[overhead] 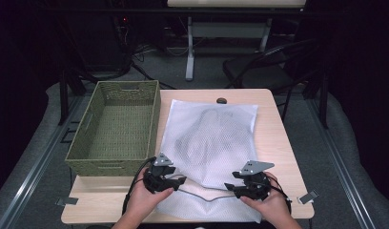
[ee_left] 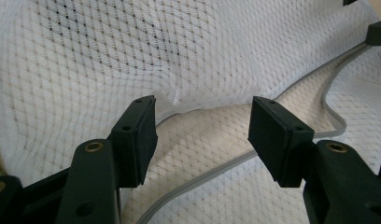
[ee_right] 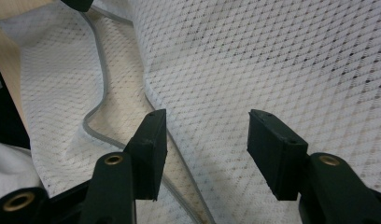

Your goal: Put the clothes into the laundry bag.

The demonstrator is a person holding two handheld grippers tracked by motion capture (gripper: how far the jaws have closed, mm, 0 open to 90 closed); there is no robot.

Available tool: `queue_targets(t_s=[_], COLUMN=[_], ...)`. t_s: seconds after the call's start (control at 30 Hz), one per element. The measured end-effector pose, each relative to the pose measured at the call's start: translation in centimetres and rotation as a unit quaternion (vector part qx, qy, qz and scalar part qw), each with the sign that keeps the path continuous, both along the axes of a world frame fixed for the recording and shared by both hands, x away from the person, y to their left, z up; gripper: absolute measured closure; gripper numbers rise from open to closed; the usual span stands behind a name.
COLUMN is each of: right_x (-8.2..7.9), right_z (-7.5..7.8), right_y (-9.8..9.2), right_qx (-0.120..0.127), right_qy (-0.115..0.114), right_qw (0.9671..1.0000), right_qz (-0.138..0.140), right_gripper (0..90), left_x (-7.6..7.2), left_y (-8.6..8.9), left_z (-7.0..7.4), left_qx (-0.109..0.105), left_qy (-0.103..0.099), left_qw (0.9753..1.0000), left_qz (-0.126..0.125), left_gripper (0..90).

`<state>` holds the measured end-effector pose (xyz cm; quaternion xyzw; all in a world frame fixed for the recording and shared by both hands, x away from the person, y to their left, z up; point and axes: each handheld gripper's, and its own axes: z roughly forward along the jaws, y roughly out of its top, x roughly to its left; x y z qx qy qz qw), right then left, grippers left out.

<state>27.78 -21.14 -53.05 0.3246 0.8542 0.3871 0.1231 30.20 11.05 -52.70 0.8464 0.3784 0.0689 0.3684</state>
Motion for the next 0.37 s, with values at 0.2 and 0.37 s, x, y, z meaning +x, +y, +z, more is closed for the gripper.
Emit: queue_targets(t_s=[0.2,0.37], right_x=[-0.17,-0.16], right_z=[-0.15,-0.19], right_y=[-0.53,-0.73], right_qx=[0.003,0.004], right_qy=[-0.013,-0.031], right_qw=[0.9999,0.9995], right_qz=[-0.008,-0.01], right_gripper=[46.8,43.4], left_x=[0.05,0.17], left_y=[0.25,0.12], left_z=[-0.28,-0.35], left_qx=[0.002,0.001], left_qy=[0.0,0.004], left_qw=[1.0,1.0], left_qz=[0.001,-0.001], left_gripper=[41.7,41.6])
